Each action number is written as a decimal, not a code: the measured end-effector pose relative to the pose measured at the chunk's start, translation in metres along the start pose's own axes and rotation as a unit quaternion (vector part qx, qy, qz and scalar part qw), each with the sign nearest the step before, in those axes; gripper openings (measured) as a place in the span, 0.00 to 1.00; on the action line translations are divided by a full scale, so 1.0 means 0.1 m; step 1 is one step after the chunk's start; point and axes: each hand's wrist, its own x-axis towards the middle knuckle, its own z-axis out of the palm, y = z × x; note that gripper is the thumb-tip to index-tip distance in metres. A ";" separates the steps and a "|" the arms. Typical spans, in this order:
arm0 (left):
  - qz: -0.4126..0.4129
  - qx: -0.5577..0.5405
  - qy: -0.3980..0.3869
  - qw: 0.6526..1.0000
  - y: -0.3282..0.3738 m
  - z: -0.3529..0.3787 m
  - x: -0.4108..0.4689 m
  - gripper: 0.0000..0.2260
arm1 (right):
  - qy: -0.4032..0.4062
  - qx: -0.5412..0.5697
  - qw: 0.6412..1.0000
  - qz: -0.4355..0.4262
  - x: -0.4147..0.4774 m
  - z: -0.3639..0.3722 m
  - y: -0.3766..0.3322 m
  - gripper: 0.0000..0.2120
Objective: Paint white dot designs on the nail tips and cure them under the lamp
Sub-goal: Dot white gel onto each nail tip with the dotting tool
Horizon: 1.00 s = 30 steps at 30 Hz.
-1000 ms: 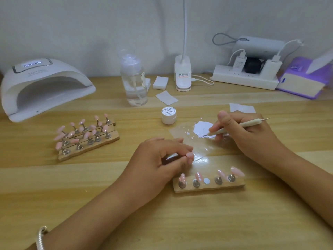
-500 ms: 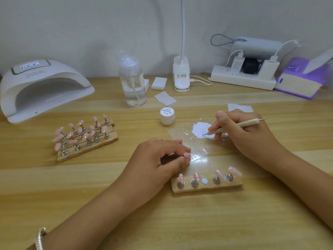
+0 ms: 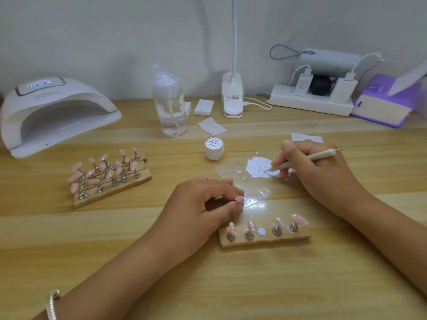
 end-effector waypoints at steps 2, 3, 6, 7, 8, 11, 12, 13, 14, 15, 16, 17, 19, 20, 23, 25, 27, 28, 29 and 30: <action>0.000 -0.002 -0.004 1.000 -0.01 -0.01 0.00 0.03 | -0.001 -0.001 1.000 -0.001 0.00 0.00 0.00 0.19; 0.002 -0.001 0.001 1.000 -0.01 -0.01 -0.01 0.04 | -0.005 0.000 1.000 -0.004 0.00 0.00 -0.01 0.18; 0.030 -0.026 0.046 0.998 0.01 -0.02 -0.02 0.04 | 0.009 0.013 0.999 -0.041 -0.04 -0.03 -0.09 0.17; 0.045 -0.034 0.062 0.996 0.04 -0.02 -0.03 0.05 | 0.014 0.033 0.998 -0.054 -0.05 -0.05 -0.15 0.17; 0.062 -0.039 0.071 0.995 0.05 -0.02 -0.03 0.05 | 0.013 0.063 0.996 -0.067 -0.06 -0.06 -0.22 0.18; 0.092 -0.039 0.085 0.991 0.09 -0.01 -0.05 0.02 | -0.010 0.169 0.981 -0.094 -0.11 -0.01 -0.47 0.19; 0.097 -0.038 0.094 0.990 0.10 -0.01 -0.06 0.01 | -0.019 0.189 0.976 -0.103 -0.14 0.03 -0.54 0.18; 0.103 -0.037 0.102 0.989 0.11 -0.01 -0.06 0.01 | -0.026 0.198 0.974 -0.109 -0.19 0.07 -0.61 0.16; 0.109 -0.036 0.106 0.988 0.12 -0.01 -0.07 0.01 | -0.032 0.203 0.972 -0.112 -0.24 0.11 -0.65 0.15; 0.116 -0.033 0.109 0.987 0.13 -0.01 -0.08 0.01 | -0.039 0.207 0.971 -0.114 -0.29 0.14 -0.68 0.14; 0.124 -0.029 0.112 0.986 0.13 -0.01 -0.09 0.01 | -0.047 0.209 0.970 -0.118 -0.33 0.17 -0.69 0.13; 0.130 -0.026 0.114 0.985 0.14 -0.02 -0.10 0.02 | -0.052 0.208 0.969 -0.122 -0.36 0.19 -0.70 0.14; 0.138 -0.021 0.119 0.983 0.16 -0.02 -0.11 0.03 | -0.059 0.201 0.969 -0.132 -0.40 0.21 -0.70 0.14; 0.140 -0.019 0.122 0.982 0.17 -0.02 -0.11 0.03 | -0.060 0.198 0.969 -0.136 -0.41 0.22 -0.70 0.15; 0.142 -0.014 0.122 0.982 0.19 -0.03 -0.13 0.03 | -0.067 0.196 0.969 -0.136 -0.42 0.24 -0.68 0.16; 0.147 -0.007 0.114 0.983 0.20 -0.03 -0.13 0.03 | -0.071 0.195 0.969 -0.132 -0.43 0.25 -0.68 0.16; 0.143 -0.006 0.111 0.984 0.21 -0.03 -0.13 0.02 | -0.071 0.194 0.970 -0.131 -0.43 0.27 -0.68 0.17; 0.141 -0.008 0.111 0.984 0.21 -0.03 -0.13 0.02 | -0.071 0.192 0.970 -0.133 -0.44 0.27 -0.68 0.17; 0.143 -0.007 0.112 0.983 0.23 -0.03 -0.13 0.02 | -0.070 0.190 0.970 -0.133 -0.44 0.27 -0.68 0.17; 0.143 -0.006 0.113 0.983 0.22 -0.03 -0.13 0.01 | -0.070 0.188 0.971 -0.132 -0.44 0.27 -0.68 0.17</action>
